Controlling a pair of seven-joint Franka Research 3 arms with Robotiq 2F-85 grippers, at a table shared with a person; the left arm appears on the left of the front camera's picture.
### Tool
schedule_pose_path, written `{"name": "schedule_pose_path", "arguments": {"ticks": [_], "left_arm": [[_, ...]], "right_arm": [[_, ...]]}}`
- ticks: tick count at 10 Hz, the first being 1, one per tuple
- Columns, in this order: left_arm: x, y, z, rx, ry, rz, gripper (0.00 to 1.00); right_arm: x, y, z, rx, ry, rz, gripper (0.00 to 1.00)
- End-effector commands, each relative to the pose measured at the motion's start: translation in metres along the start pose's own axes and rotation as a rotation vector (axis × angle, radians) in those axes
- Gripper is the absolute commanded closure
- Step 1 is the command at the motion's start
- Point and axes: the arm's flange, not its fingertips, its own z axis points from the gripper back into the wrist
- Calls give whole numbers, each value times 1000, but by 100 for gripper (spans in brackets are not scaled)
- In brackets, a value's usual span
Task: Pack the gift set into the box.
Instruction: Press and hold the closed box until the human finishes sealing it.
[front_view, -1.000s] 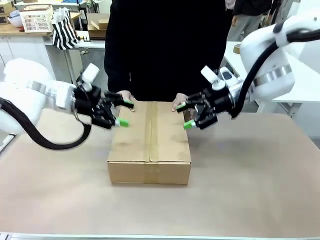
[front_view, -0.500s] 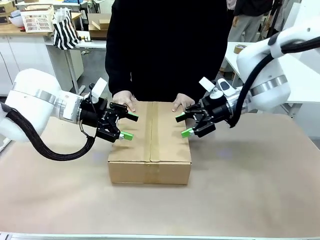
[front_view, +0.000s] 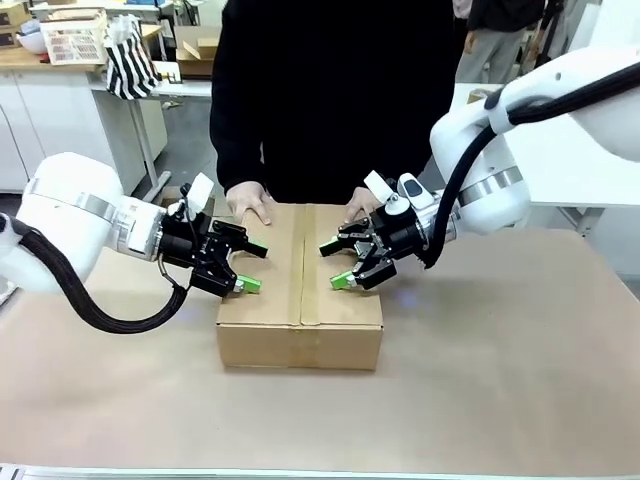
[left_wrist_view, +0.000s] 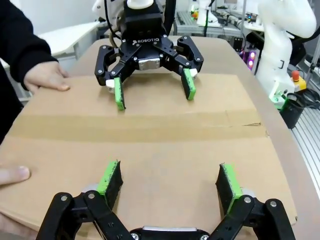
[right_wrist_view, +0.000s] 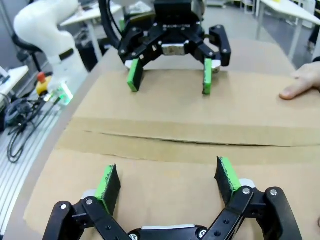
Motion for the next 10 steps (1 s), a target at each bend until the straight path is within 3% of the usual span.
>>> {"name": "schedule_pose_path", "arguments": {"ticks": [1, 5, 7, 10], "left_arm": [[0, -1, -4, -1, -35, 47, 0], [-3, 8, -16, -26, -36, 27, 0], [-9, 12, -15, -39, 0, 68, 0], [0, 7, -11, -24, -19, 28, 0]], "right_arm": [[-5, -4, 6, -57, 1, 3, 0], [-15, 2, 26, -118, -10, -17, 0], [-8, -7, 26, -68, -9, -28, 0], [-8, -7, 26, -68, -9, -28, 0]]}}
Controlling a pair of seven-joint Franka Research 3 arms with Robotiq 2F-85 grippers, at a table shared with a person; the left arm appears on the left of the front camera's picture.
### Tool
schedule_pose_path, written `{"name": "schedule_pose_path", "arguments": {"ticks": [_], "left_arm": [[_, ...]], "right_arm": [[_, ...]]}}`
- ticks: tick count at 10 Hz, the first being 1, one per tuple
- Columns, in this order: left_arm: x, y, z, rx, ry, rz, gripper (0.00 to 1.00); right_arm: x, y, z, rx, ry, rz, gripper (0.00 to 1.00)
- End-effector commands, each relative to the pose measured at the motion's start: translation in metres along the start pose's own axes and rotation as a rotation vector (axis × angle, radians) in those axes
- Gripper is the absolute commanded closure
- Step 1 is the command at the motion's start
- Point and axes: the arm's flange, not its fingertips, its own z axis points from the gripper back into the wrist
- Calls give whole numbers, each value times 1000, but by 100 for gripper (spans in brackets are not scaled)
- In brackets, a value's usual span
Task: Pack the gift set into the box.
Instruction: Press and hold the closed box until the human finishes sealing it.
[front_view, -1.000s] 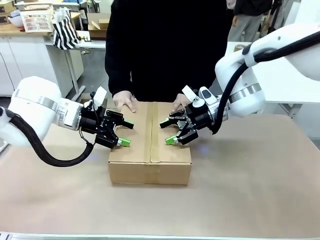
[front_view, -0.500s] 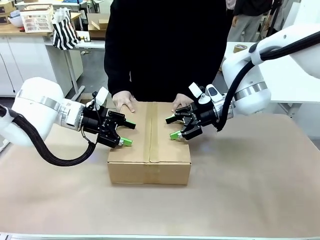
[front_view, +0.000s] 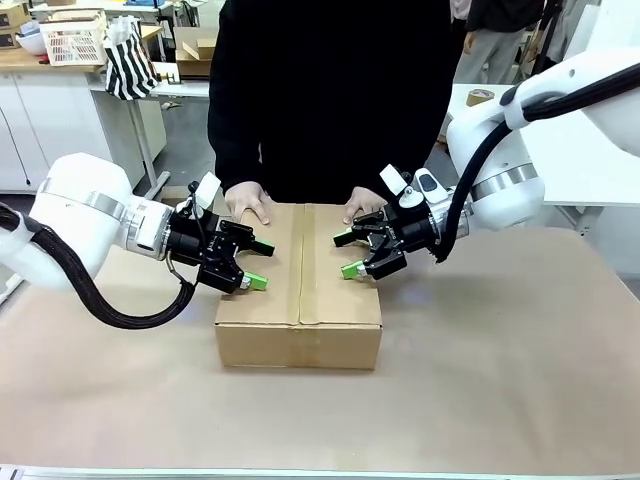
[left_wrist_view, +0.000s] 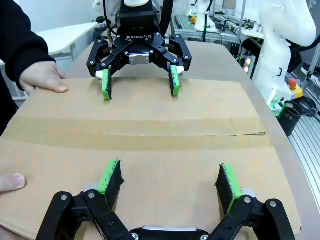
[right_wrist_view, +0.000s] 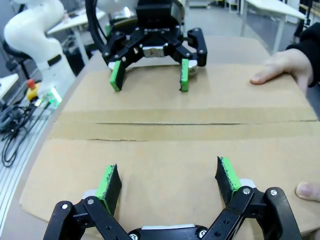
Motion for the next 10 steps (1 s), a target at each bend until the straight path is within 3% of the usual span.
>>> {"name": "schedule_pose_path", "arguments": {"ticks": [1, 10], "left_arm": [[-1, -3, 1, 2, 3, -4, 0], [-1, -3, 1, 2, 3, -4, 0]], "right_arm": [[0, -1, -2, 1, 2, 2, 0], [0, -1, -2, 1, 2, 2, 0]]}}
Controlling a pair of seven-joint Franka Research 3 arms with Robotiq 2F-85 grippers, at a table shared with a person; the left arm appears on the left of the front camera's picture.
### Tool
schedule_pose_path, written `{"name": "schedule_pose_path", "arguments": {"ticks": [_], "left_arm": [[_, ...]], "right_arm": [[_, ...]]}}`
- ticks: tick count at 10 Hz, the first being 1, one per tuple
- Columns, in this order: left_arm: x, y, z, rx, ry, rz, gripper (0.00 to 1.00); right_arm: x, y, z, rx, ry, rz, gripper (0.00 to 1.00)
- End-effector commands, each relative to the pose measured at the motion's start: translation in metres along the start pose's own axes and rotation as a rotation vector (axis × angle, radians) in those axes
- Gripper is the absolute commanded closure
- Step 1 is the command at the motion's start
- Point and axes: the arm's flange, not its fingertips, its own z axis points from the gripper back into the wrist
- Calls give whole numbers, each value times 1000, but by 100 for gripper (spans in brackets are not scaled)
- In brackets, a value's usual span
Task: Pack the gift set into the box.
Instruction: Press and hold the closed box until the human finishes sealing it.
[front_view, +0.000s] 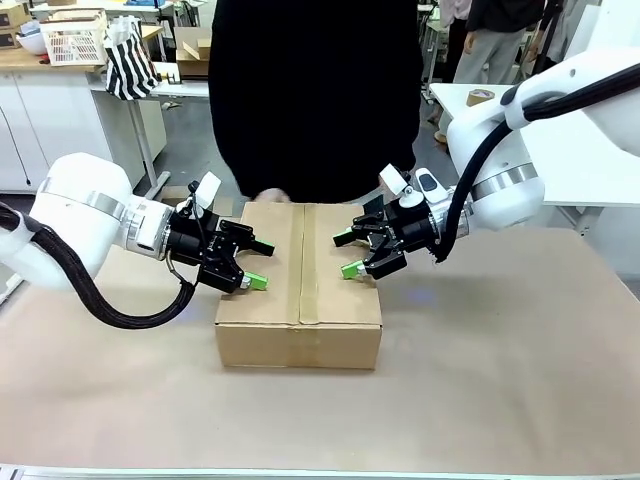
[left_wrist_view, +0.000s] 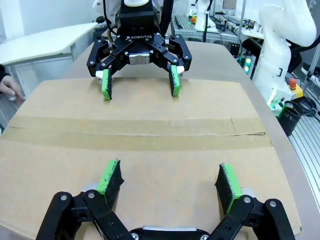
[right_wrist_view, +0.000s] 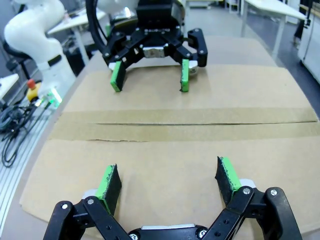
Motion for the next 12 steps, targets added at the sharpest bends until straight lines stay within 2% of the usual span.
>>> {"name": "schedule_pose_path", "arguments": {"ticks": [1, 12], "left_arm": [[-1, -3, 1, 2, 3, -4, 0], [-1, -3, 1, 2, 3, -4, 0]], "right_arm": [[0, 0, -2, 0, 3, 0, 0], [0, 0, -2, 0, 3, 0, 0]]}}
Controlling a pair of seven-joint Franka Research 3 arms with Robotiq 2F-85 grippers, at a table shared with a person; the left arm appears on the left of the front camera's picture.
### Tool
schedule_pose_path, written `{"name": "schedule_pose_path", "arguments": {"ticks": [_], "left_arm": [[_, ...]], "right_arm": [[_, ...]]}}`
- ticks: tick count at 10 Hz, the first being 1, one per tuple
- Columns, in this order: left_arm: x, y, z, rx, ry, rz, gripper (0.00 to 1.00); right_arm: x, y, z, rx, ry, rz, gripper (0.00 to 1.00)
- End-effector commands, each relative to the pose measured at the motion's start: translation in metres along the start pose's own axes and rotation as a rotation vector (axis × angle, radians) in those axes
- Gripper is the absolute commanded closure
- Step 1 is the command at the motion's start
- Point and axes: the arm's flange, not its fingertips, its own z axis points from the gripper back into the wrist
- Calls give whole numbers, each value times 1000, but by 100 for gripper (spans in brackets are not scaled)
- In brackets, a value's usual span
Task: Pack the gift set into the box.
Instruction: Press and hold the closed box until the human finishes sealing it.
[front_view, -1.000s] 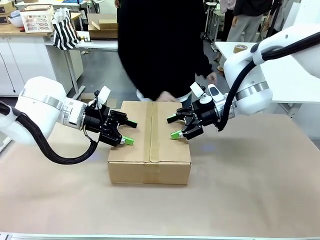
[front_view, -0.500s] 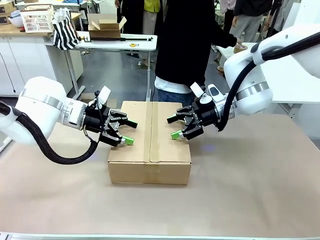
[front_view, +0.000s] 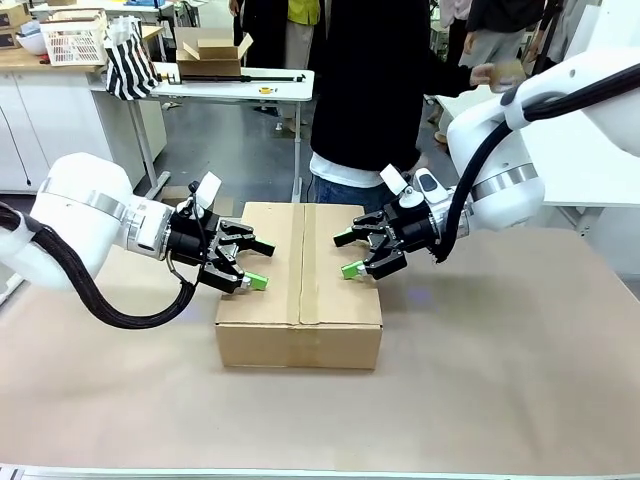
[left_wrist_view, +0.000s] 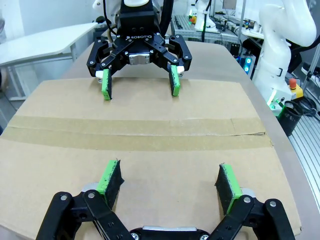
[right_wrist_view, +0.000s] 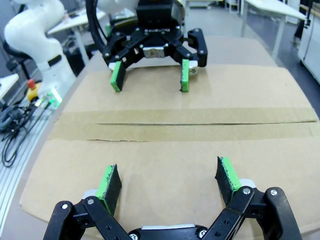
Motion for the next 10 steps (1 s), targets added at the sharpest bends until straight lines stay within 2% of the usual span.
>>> {"name": "schedule_pose_path", "arguments": {"ticks": [1, 10], "left_arm": [[-1, -3, 1, 2, 3, -4, 0], [-1, -3, 1, 2, 3, -4, 0]], "right_arm": [[-1, 0, -2, 0, 3, 0, 0], [-1, 0, -2, 0, 3, 0, 0]]}}
